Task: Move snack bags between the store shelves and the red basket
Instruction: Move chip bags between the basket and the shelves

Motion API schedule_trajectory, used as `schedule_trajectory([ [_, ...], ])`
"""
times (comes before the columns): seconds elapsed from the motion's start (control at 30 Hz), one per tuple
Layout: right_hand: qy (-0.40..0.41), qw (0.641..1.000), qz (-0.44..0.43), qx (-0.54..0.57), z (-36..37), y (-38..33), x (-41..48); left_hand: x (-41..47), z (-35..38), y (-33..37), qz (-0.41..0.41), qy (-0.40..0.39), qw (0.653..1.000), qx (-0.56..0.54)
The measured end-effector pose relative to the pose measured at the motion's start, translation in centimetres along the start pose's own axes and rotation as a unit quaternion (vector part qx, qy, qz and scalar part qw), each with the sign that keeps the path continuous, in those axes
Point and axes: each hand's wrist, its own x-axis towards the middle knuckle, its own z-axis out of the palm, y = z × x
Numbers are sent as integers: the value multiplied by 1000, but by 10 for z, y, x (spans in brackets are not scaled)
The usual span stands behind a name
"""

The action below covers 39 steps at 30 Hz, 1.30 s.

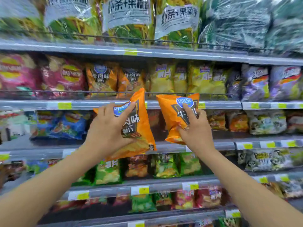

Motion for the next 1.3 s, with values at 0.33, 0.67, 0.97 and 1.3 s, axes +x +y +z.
schedule_trajectory([
  [0.33,4,999,-29,38,25,-21,115,105,-1,-43,-46,-13,998,28],
  [0.67,-49,997,-48,29,75,-68,189,164,15,-125,-88,-81,993,23],
  [0.97,-24,998,-53,31,127,-113,222,195,42,-177,-49,-24,998,-24],
  [1.3,130,990,-23,-58,190,-145,235,183,116,-185,16,189,972,141],
])
